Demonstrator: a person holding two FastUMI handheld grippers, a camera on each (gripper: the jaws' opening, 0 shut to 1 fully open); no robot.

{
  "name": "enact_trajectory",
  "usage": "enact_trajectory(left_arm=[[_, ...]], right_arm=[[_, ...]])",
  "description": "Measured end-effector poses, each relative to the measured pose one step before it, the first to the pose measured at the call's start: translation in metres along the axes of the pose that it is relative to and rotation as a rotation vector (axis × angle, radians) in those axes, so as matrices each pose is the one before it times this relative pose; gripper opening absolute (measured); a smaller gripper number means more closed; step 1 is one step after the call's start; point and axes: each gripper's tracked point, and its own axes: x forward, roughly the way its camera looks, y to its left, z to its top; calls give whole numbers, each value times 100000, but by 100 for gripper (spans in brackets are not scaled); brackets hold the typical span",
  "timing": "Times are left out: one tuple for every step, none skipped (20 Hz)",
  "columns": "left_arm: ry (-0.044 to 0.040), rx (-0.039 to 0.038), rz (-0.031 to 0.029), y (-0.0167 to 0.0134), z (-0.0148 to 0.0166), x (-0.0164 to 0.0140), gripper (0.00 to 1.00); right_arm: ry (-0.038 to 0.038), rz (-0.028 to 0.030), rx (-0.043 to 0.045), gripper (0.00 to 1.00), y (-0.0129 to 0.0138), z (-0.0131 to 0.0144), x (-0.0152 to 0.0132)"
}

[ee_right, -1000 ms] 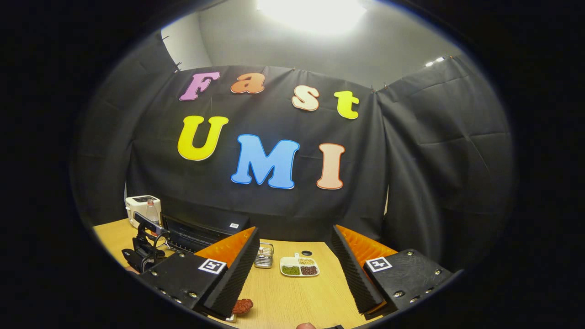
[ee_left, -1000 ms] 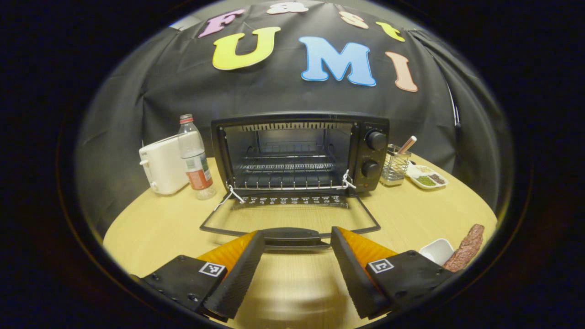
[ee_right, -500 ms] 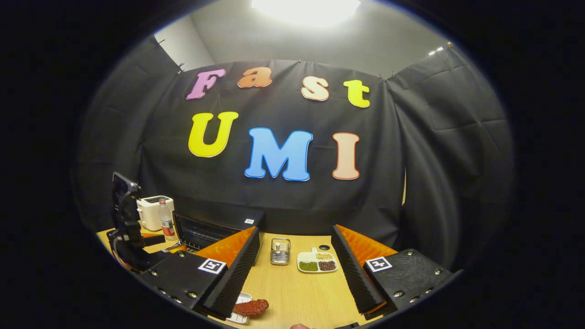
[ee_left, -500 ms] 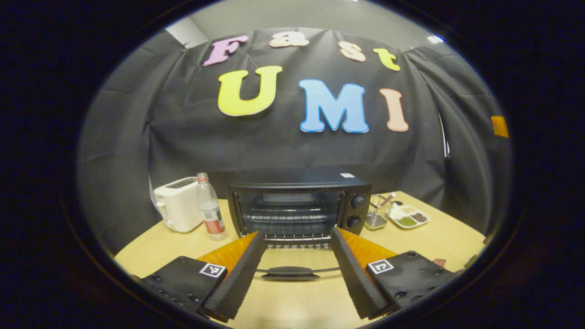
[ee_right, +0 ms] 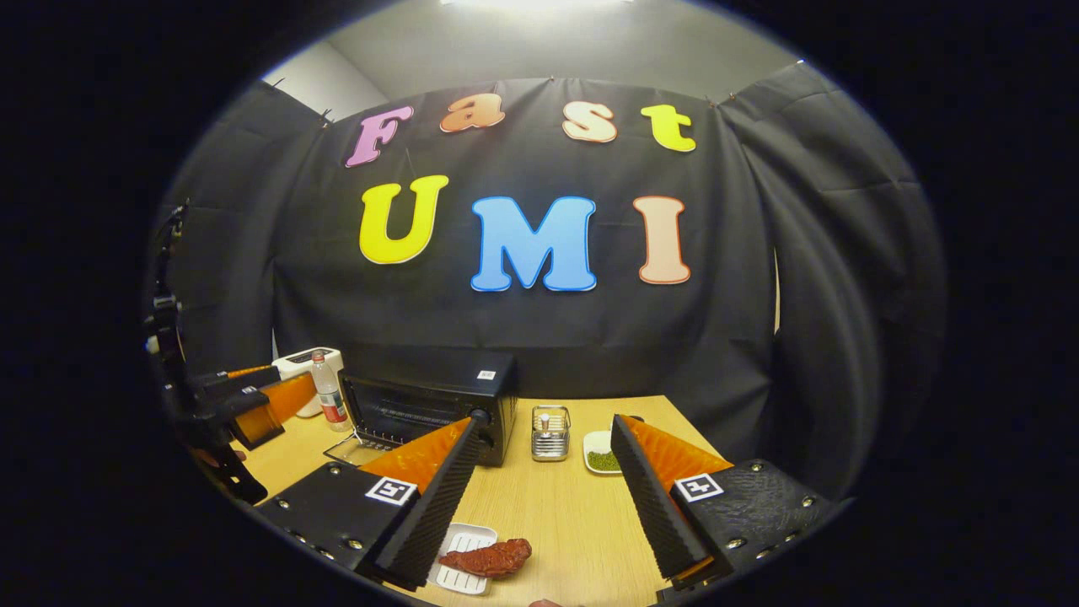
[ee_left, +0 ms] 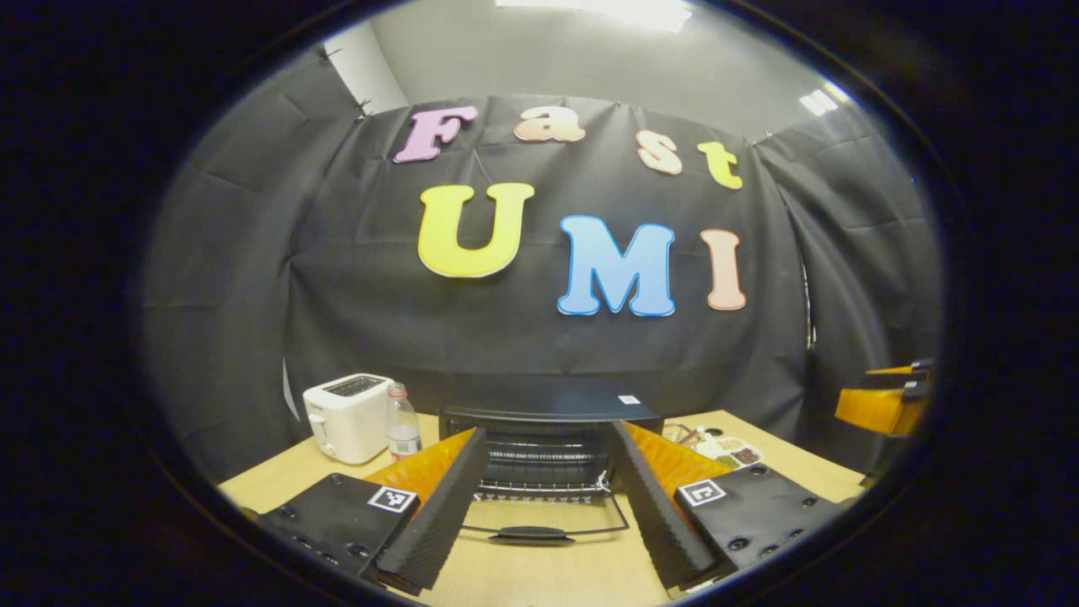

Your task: Open the electric oven with the left hand, put the food in, and close the electric oven.

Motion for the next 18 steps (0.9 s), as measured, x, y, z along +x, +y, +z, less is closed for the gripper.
enact_trajectory(left_arm=[[-1268, 365, 201, 180, 675, -422, 97], [-1108, 523, 185, 153, 653, -279, 97], [-934, 584, 317, 192, 374, -244, 100], [-1074, 678, 201, 177, 523, -319, 100], [-696, 520, 352, 149, 358, -257, 100], [-539, 300, 170, 187, 292, -267, 97], [-610, 197, 274, 172, 303, -228, 100], [-340, -15, 242, 204, 272, -222, 100], [-117, -202, 28, 136, 43, -225, 100], [-88, -203, 444, 217, 212, -239, 100], [141, -37, 393, 189, -156, -94, 100], [61, 144, 643, 300, 59, -193, 100], [28, 158, 494, 223, -59, -162, 100], [318, 213, 577, 184, -102, -145, 100], [412, 177, 645, 261, -199, -100, 100], [269, 54, 276, 154, -65, -86, 100], [633, 18, 459, 187, -252, -10, 100], [710, 3, 449, 187, -118, -89, 100]], right_arm=[[2245, 1051, 1890, 95, 156, -699, 168], [2381, 1066, 2625, 95, 202, -678, 198], [2513, 783, 3004, 96, 124, -705, 288], [2689, 692, 2984, 95, 41, -755, 359], [3447, 577, 3001, 96, 27, -983, 310], [3195, 575, 2901, 96, -66, -888, 324], [3255, 819, 3058, 96, 10, -873, 301], [3013, 614, 3500, 96, -72, -717, 363], [3470, 950, 3790, 96, -52, -1027, 372], [2489, 280, 2575, 96, -87, -564, 324], [3134, 505, 2275, 96, -134, -731, 352], [2994, 312, 1894, 96, -183, -666, 420], [2862, 197, 1742, 96, -200, -570, 456], [2385, 45, 1728, 96, -390, -749, 345], [2302, -54, 1597, 96, -367, -576, 313], [1965, -265, 1622, 96, -385, -638, 114], [2103, 4, 1475, 96, -294, -497, 347], [2572, 562, 1689, 96, -143, -814, 396]])
